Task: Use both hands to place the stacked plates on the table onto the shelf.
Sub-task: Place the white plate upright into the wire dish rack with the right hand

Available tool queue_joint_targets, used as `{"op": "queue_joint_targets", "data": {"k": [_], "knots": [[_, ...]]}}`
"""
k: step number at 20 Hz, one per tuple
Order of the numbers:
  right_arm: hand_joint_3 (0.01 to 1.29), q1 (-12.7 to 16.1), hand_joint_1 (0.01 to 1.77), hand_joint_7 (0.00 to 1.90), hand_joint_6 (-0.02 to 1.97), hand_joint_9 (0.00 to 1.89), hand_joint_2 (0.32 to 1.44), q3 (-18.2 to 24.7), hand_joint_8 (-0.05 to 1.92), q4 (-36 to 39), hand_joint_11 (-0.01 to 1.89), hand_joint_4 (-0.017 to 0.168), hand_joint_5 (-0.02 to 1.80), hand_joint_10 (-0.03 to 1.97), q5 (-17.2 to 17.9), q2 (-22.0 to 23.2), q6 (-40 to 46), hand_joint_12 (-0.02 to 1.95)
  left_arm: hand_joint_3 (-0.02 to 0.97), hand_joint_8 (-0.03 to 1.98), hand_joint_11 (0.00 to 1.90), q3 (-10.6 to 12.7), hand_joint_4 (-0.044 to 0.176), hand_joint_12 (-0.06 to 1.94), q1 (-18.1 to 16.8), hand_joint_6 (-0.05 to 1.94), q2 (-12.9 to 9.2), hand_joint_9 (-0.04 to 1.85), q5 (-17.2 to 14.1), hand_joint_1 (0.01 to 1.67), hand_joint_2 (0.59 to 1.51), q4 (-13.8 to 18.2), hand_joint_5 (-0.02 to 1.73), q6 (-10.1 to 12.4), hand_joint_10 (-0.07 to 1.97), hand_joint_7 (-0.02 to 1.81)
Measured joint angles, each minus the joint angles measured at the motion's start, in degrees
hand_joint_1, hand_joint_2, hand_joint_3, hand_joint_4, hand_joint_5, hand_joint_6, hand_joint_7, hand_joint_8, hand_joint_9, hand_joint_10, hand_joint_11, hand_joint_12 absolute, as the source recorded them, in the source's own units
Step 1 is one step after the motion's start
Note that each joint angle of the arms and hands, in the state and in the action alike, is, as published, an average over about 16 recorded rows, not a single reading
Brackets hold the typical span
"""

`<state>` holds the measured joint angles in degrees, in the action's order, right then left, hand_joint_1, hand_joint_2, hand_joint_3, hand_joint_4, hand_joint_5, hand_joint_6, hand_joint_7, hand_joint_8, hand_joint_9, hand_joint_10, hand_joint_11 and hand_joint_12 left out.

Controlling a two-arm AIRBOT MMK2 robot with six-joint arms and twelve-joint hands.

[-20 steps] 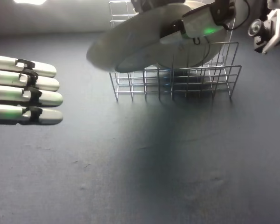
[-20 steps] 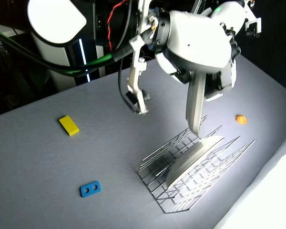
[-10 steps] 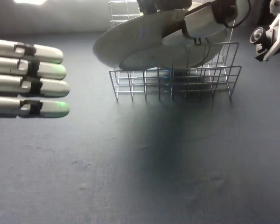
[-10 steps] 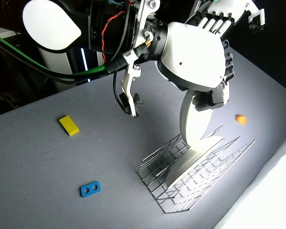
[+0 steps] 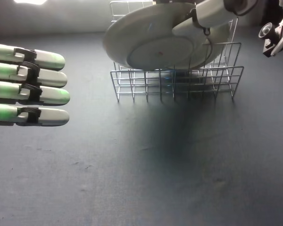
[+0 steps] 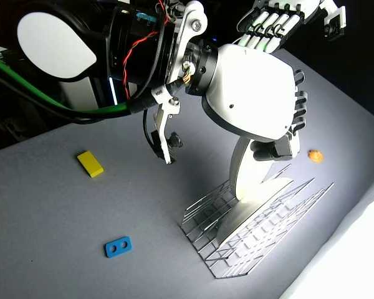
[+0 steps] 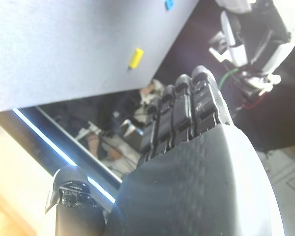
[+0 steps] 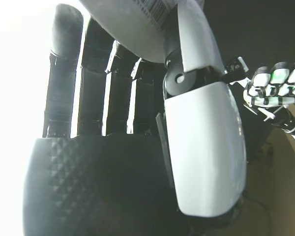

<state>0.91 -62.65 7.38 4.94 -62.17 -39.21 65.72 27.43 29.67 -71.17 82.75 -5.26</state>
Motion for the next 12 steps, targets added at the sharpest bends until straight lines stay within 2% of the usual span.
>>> {"op": "queue_joint_targets", "data": {"k": [12], "knots": [[0.01,-2.8,1.21,1.02,0.88,1.03,1.03,-4.6,1.03,-0.4,0.82,-0.011,0.86,0.87,-0.4,-2.3,-1.8,1.34,0.0,0.01,0.02,-0.9,0.0,0.02,0.4,0.01,-0.2,0.05,-6.1,0.02,1.069,-0.6,0.09,1.0,0.01,0.08]]}}
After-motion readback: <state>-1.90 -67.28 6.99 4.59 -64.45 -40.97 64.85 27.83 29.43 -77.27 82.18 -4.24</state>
